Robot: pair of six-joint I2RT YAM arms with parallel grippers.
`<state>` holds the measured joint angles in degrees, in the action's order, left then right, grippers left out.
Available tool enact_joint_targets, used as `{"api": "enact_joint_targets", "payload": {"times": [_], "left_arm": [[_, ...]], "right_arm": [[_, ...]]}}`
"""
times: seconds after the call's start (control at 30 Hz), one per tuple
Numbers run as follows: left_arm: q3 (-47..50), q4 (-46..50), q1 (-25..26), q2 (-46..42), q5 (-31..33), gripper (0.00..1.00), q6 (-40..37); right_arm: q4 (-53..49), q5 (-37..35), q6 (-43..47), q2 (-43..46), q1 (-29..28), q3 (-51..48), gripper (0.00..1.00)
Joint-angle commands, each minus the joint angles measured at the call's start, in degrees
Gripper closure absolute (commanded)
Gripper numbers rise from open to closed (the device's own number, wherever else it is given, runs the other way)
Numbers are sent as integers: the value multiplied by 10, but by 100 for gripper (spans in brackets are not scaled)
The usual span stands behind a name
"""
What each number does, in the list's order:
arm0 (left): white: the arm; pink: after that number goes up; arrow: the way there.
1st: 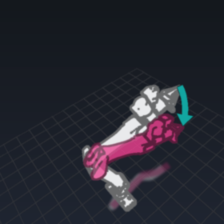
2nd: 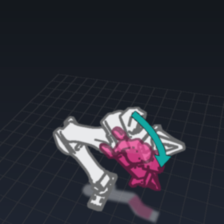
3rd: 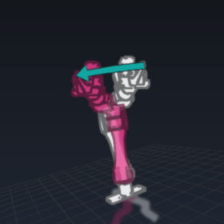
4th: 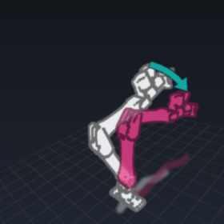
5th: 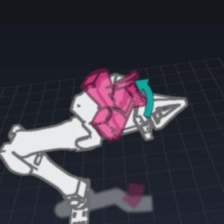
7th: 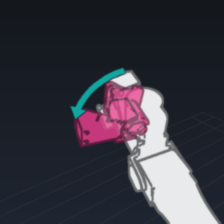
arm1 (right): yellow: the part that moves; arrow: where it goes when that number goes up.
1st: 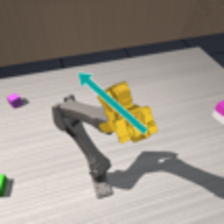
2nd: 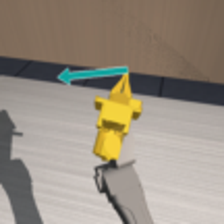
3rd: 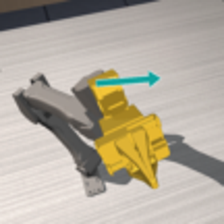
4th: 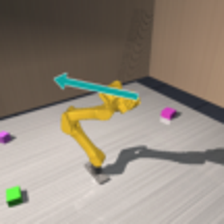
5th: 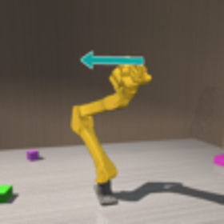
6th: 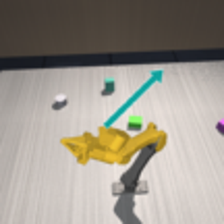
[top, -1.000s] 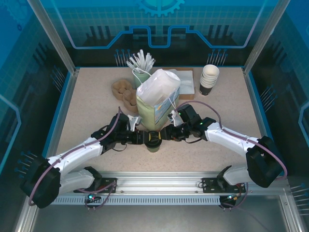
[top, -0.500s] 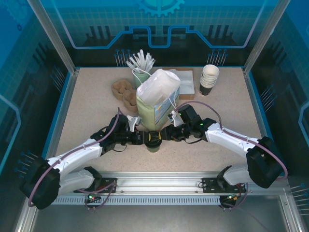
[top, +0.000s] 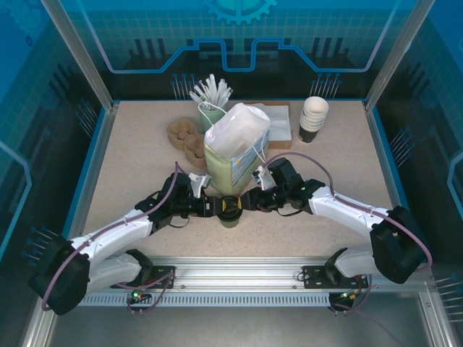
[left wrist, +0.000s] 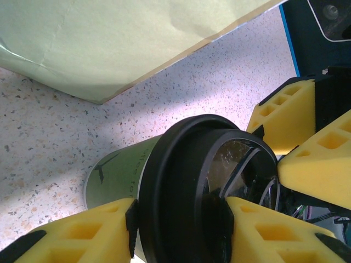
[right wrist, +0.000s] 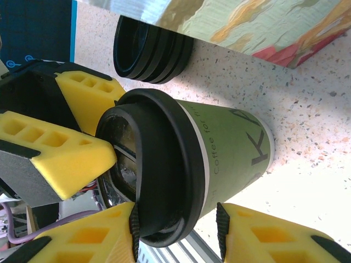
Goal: Pack the takeout coffee
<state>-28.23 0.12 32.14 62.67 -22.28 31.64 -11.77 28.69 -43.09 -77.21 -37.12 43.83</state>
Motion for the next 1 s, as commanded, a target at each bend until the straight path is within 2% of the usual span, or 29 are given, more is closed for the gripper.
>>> {"api": "enact_joint_targets", "payload": {"times": [0.0,0.27,0.63,0.97], "left_arm": [[11,93,4,0,-17,56,1],[-40,109,3,3,-19,54,2],[-85,129,3,18,-20,50,-4],[-125,158,4,20,-13,46,-16]], "right_arm": [[-83,-50,0,-20,-7,-6,57],[-102,-44,-4,-13,-7,34,56],[-126,-42,1,-4,-7,62,49],[-184,-73,19,21,-6,95,47]]}}
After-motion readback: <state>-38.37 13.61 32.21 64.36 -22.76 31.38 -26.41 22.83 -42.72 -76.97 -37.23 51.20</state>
